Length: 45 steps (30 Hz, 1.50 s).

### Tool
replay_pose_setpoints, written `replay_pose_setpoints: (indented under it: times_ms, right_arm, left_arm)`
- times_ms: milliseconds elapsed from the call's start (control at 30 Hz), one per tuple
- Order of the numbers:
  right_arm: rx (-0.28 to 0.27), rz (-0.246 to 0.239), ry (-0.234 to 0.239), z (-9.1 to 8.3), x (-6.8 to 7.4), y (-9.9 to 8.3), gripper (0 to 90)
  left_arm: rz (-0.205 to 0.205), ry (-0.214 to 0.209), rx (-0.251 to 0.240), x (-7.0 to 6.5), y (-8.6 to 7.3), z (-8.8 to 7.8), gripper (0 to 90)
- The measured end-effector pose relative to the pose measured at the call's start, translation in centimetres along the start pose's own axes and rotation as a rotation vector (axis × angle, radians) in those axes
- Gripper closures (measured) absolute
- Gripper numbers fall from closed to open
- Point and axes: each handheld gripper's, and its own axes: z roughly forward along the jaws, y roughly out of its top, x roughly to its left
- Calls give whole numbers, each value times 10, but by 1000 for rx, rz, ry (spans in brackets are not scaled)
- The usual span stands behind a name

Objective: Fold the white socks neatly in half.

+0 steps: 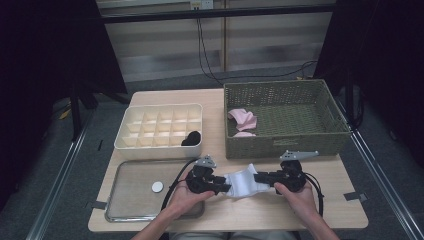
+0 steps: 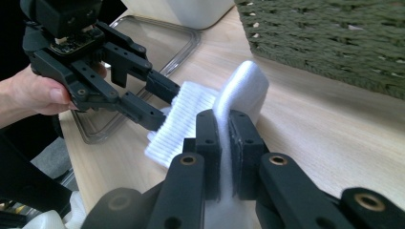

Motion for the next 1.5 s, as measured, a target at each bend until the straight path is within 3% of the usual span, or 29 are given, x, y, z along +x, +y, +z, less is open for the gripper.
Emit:
replay_pose_setpoints:
  times_ms: [267, 500, 667, 1000, 1233, 1500]
  right_arm:
    - [-3, -13, 18, 7, 7, 7, 840]
    - [19, -32, 40, 16, 16, 11, 840]
    - [45, -47, 48, 20, 21, 16, 840]
    - [35, -46, 86, 28, 24, 12, 832]
    - [28, -60, 105, 33, 28, 14, 829]
    - [91, -86, 107, 46, 33, 6, 811]
  left_arm:
    - [10, -27, 20, -6, -2, 6, 675]
    - [-7, -41, 18, -7, -2, 8, 680]
    - [-6, -34, 31, -5, -2, 7, 711]
    - [-3, -33, 32, -4, -2, 9, 849]
    - [-5, -36, 26, -5, -3, 11, 858]
    - [7, -28, 31, -6, -4, 10, 857]
